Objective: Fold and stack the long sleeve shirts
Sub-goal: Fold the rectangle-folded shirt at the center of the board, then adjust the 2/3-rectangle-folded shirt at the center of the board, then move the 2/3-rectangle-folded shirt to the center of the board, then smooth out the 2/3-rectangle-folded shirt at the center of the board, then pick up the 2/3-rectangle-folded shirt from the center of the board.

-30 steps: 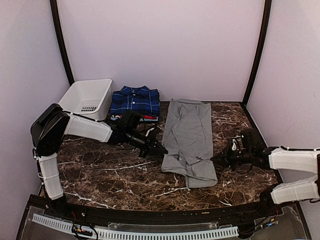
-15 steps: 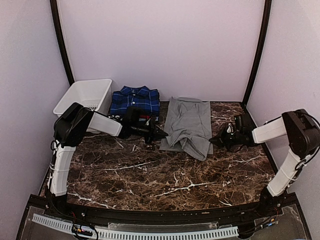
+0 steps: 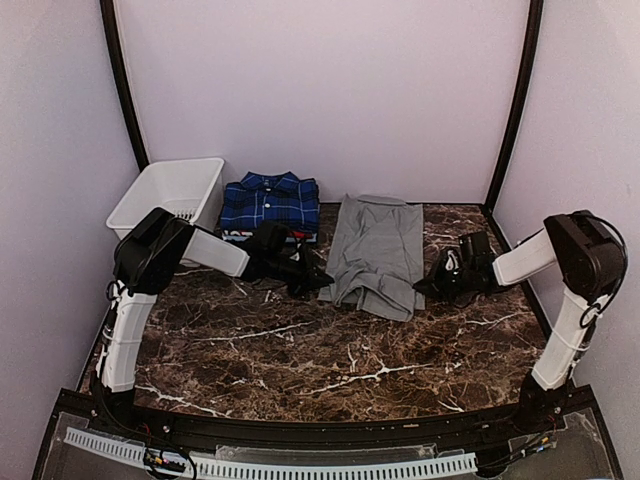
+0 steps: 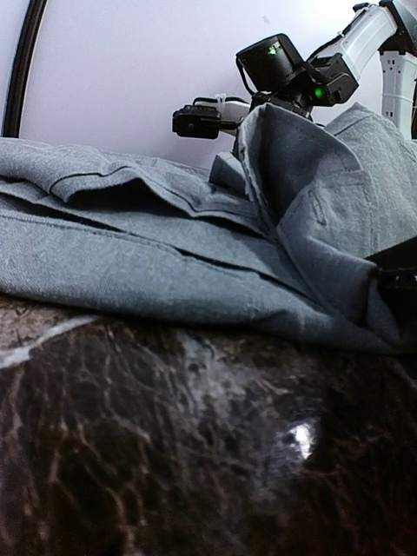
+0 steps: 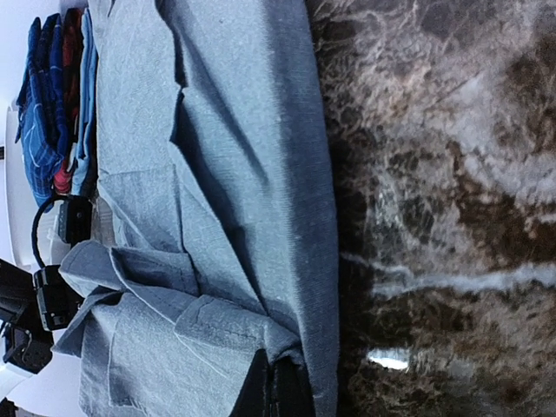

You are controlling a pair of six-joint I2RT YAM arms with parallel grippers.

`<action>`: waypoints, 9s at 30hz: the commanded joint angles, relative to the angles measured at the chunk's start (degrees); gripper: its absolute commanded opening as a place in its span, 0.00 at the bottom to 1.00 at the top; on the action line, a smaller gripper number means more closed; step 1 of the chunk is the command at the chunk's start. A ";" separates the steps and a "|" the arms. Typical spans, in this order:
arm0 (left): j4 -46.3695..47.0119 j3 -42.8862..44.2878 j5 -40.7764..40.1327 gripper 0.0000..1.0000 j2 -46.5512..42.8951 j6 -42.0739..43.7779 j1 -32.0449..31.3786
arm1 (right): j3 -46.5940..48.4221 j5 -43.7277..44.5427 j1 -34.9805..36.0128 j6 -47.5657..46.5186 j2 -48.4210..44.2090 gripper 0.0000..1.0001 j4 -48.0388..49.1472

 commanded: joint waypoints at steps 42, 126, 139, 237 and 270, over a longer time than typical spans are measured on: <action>-5.58 -13.49 -0.17 0.49 -17.45 9.54 -3.98 | -19.76 16.75 27.47 1.93 -36.91 0.50 -24.52; -6.64 5.70 0.48 0.03 -3.54 15.37 -1.30 | -0.08 27.62 11.96 -0.51 -21.75 0.00 -18.23; -9.91 9.00 -5.52 0.43 -3.26 17.11 -0.51 | 9.53 28.28 10.36 -8.84 -17.29 0.49 -26.27; -28.87 -2.56 -20.16 0.26 -18.08 32.28 -3.36 | 2.53 20.10 16.44 -13.70 -16.27 0.20 -22.36; -25.55 -28.16 -15.28 0.27 -37.15 23.95 -14.35 | -13.54 22.89 24.48 -6.93 -36.10 0.22 -34.47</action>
